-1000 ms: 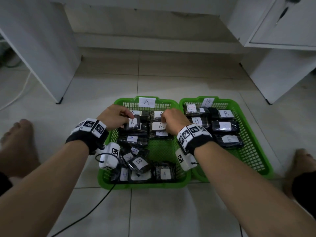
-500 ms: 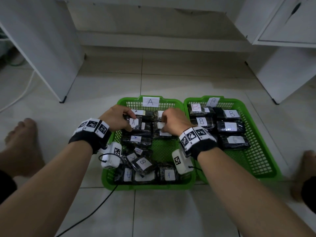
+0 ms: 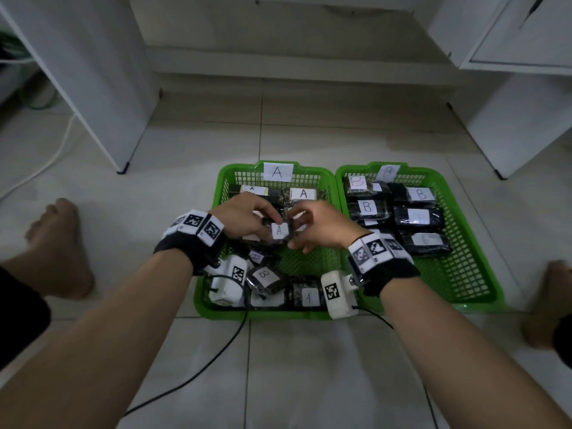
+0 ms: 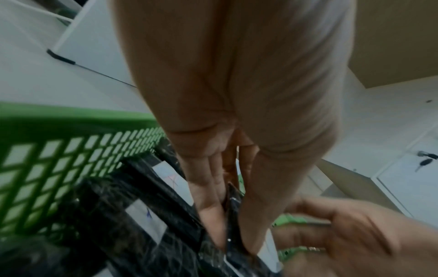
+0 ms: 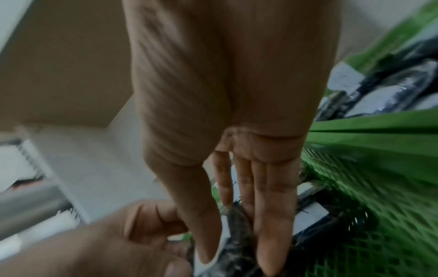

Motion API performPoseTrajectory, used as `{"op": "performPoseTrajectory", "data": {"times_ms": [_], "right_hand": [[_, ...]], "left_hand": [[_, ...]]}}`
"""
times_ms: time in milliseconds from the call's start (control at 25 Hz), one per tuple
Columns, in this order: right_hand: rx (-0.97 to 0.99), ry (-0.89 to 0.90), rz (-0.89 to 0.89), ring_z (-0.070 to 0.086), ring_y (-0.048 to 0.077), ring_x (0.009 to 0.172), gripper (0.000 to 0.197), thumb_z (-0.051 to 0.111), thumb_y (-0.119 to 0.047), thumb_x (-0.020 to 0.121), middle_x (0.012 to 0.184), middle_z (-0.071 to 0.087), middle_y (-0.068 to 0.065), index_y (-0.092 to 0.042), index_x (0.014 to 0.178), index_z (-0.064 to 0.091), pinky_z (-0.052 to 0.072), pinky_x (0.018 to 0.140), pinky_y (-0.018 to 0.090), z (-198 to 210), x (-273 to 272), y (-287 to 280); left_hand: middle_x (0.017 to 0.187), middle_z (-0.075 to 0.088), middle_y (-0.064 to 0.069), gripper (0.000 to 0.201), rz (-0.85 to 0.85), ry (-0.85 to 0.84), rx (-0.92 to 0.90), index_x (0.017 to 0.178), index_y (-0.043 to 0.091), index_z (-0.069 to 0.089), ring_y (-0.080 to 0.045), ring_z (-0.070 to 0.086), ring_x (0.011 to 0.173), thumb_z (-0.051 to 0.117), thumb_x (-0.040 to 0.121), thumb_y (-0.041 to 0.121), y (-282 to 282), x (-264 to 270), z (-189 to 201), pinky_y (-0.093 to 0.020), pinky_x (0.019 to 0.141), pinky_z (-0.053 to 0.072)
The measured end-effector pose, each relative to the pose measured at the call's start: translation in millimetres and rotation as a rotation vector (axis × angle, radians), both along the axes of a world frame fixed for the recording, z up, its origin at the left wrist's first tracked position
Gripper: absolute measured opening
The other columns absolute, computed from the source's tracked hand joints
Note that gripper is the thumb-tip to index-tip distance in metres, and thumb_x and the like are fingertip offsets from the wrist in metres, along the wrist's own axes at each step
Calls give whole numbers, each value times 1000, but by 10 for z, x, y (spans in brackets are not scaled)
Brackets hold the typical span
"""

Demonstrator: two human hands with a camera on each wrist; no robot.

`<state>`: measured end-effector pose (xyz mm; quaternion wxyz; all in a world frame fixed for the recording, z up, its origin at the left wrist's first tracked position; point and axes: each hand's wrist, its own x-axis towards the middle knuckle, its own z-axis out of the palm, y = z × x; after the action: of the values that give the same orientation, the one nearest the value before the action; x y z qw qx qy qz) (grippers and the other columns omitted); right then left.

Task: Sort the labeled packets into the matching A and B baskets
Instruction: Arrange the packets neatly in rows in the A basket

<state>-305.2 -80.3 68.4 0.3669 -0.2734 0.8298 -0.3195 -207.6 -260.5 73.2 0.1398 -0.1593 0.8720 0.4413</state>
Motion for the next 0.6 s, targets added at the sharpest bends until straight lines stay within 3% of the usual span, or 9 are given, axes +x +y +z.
{"op": "performPoseTrajectory", "data": {"times_ms": [80,160,200,280,360,440,600], "right_hand": [[-127,-99,-114,75,25,81,52,82,2,79,113,68,16,-9,127,64,63,62,32,26,-23,88],[-102,-28,-165,75,22,68,33,78,3,84,106,70,20,-3,115,69,60,55,28,-5,-60,143],[-50,15,-185,74,22,64,26,76,5,85,101,71,20,-1,109,69,61,54,29,-40,-73,150],[80,82,-183,76,25,65,14,71,7,89,93,73,20,3,102,68,64,61,37,-139,-77,111],[199,146,-140,77,26,65,5,67,6,91,87,74,20,4,96,68,65,67,42,-247,-74,26],[277,229,-107,77,24,65,4,68,4,90,82,75,17,4,93,70,65,69,41,-356,-48,-72],[388,414,-32,74,27,83,9,75,-4,86,92,74,15,1,90,69,63,77,36,-438,10,-182]], "left_hand": [[95,69,8,35,7,32,55,100,25,74,-10,66,83,83,73,6,121,-42,-30,-27,79,51],[99,70,6,34,16,61,60,101,22,71,-9,68,82,82,74,4,172,-61,-69,-24,77,53],[100,69,5,32,9,63,-30,99,21,69,-10,68,85,81,74,6,167,-70,-102,-25,77,54],[98,69,4,21,-62,23,-381,94,20,71,-15,67,90,77,77,9,137,-50,-160,-25,77,53],[98,72,-3,13,-103,-39,-567,90,15,76,-22,68,93,68,82,9,124,-3,-224,-31,81,55],[104,74,-8,18,-104,-89,-570,95,12,79,-25,69,97,64,84,9,93,34,-272,-35,87,57],[118,70,-2,33,-161,-156,-523,109,18,78,-19,65,107,65,83,2,30,72,-245,-25,92,50]]}}
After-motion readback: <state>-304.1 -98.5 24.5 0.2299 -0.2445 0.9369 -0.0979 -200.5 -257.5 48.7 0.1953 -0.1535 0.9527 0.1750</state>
